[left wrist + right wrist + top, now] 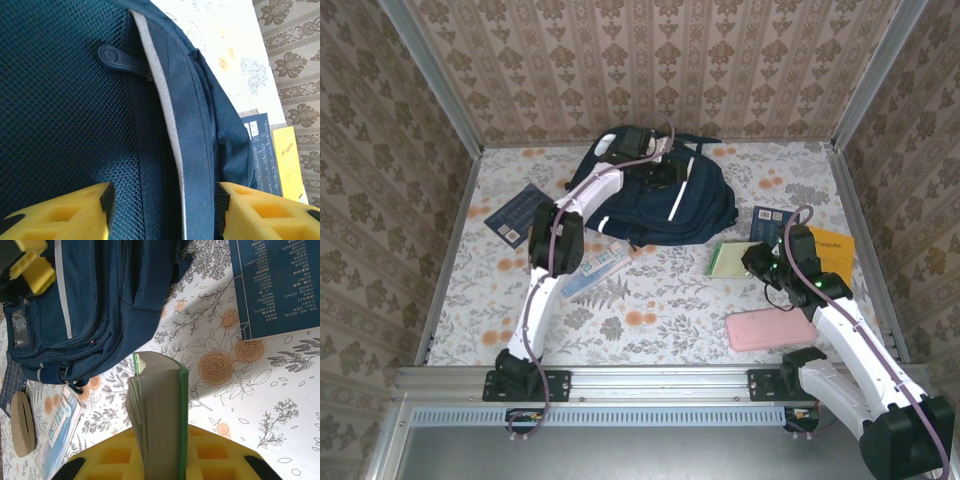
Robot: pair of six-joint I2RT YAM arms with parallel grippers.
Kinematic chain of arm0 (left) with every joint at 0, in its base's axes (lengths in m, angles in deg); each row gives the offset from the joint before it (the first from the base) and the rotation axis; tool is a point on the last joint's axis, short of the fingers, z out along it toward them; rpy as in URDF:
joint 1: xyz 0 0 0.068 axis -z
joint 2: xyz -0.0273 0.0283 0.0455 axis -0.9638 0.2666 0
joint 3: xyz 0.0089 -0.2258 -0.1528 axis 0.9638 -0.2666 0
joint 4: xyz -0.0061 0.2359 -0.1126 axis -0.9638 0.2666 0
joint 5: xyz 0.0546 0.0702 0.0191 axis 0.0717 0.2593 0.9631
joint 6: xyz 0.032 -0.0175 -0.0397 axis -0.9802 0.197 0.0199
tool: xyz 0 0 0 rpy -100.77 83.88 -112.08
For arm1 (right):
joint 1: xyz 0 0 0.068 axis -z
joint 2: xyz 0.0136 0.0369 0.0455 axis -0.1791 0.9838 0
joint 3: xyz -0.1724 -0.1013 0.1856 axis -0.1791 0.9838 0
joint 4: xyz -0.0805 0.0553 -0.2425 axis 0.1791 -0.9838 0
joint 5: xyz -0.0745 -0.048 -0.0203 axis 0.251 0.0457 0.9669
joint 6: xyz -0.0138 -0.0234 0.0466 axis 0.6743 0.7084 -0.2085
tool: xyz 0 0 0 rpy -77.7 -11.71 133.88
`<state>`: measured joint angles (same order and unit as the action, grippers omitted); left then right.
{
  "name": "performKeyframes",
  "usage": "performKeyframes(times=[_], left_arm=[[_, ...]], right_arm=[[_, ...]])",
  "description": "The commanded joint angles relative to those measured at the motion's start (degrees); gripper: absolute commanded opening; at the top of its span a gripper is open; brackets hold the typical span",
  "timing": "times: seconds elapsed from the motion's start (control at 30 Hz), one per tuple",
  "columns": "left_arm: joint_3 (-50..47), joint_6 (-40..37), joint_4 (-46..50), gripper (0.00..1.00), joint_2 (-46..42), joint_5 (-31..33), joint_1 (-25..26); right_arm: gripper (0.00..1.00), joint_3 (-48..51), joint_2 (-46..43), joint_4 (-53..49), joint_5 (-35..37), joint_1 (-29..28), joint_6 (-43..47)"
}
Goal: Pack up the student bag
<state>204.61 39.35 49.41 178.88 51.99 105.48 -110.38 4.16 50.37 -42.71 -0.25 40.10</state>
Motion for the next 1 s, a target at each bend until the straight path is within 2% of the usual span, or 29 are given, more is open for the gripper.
performKeyframes(times=[0.0, 0.4, 0.6, 0.77, 0.97], left_arm=[[2.2, 2.1, -1.0, 0.55, 1.8, -4.2, 1.3], [1.4, 1.8, -0.6, 0.37, 1.9, -5.4, 3.7], [3.8, 2.7, 2.2, 0.25, 5.3, -1.2, 3.0], [5.6, 4.9, 1.1, 0.00, 5.2, -2.7, 1.2], [8.0, 7.4, 0.1, 0.00, -2.2, -7.2, -0.6]], right_arm=[[0.00, 0.3, -0.7, 0.7, -1.9, 0.8, 1.7], [0.00, 3.7, 3.1, 6.2, -7.3, 3.4, 0.0], [0.00, 3.8, 3.6, 7.2, -8.6, 3.5, -1.3], [0.00, 2.2, 2.1, 5.4, -8.6, 3.6, -0.8], [0.00, -3.1, -0.1, -0.6, -1.6, 4.0, 1.7]])
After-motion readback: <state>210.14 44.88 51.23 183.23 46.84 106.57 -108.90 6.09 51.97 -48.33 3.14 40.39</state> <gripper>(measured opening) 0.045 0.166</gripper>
